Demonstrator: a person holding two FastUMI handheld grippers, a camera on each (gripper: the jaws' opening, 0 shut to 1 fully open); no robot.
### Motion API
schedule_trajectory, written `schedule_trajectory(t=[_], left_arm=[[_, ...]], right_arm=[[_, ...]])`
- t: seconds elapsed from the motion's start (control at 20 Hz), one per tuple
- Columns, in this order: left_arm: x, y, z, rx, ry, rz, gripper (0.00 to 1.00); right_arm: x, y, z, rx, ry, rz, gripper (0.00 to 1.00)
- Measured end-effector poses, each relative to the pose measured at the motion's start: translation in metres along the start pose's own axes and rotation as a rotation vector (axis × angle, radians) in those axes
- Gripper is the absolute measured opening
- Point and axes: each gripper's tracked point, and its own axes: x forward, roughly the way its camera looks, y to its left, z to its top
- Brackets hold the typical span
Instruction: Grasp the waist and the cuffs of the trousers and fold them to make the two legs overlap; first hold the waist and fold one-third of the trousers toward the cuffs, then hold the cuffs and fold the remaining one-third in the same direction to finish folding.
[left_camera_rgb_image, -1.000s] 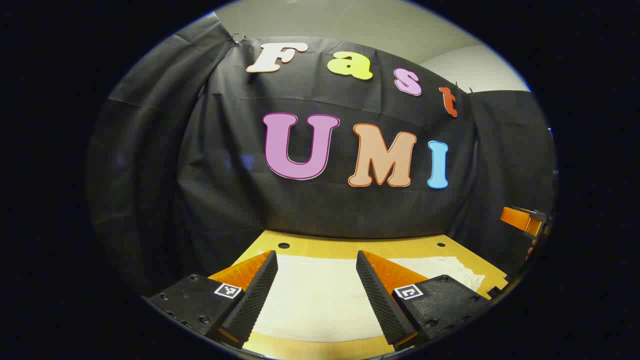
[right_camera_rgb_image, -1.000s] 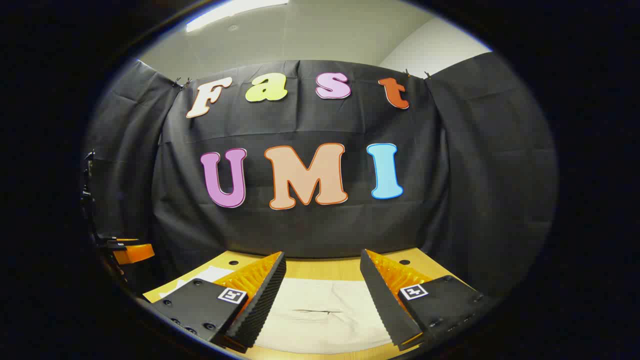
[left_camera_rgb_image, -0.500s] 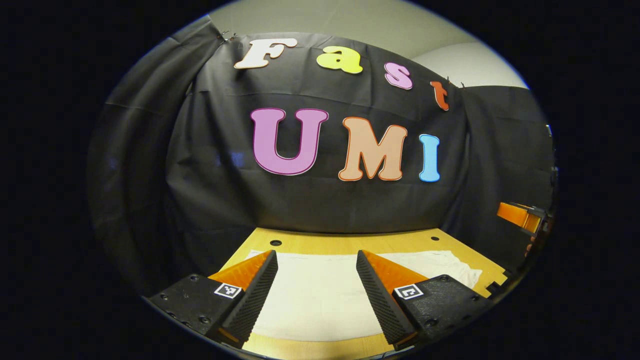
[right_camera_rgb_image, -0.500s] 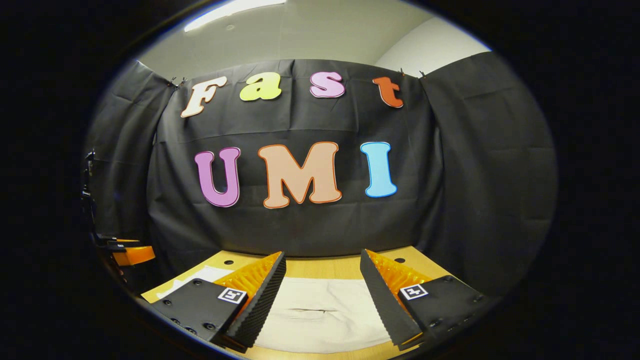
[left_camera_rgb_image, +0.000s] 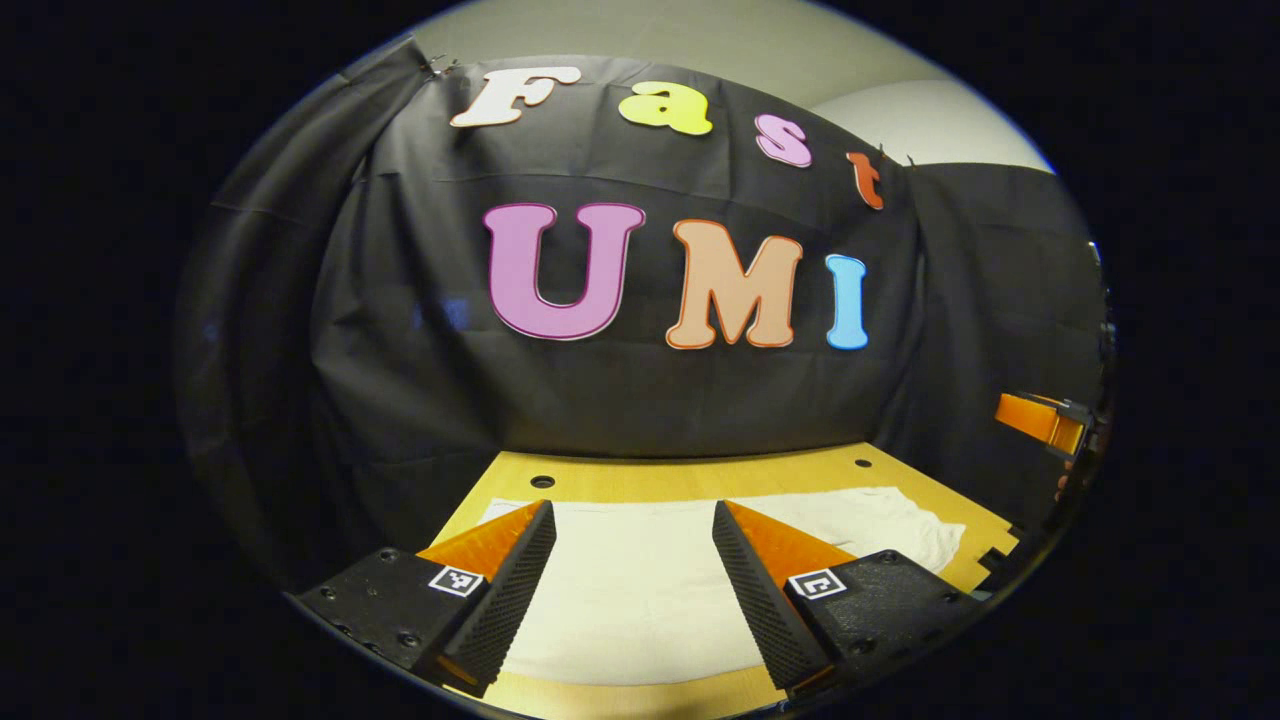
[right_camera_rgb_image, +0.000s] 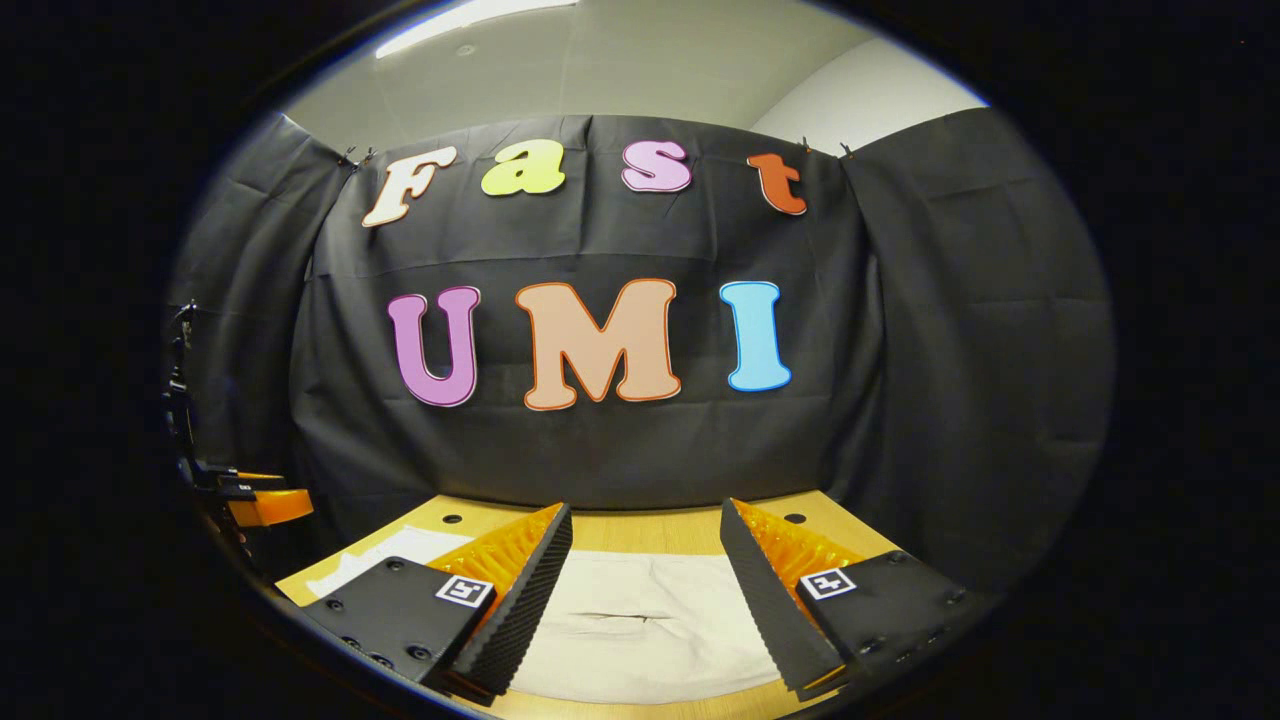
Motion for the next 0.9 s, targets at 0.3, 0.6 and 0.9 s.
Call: schedule_trajectory(t=[0.3,0.6,0.9], left_arm=[[0.012,-0.011,-0.034,0.176,0.116,-0.235,0.95],[0.004,-0.003,-0.099,0.319,0.339,-0.507,0.93],[-0.006,0.041,-0.173,0.523,0.604,-0.596,0.92]], right_arm=[[-0.003,-0.007,-0.018,0.013,0.038,-0.042,0.95],[-0.016,-0.023,-0.031,-0.004,0.086,-0.083,0.95],[-0.025,-0.044,-0.044,-0.005,0.135,-0.131,0.95]])
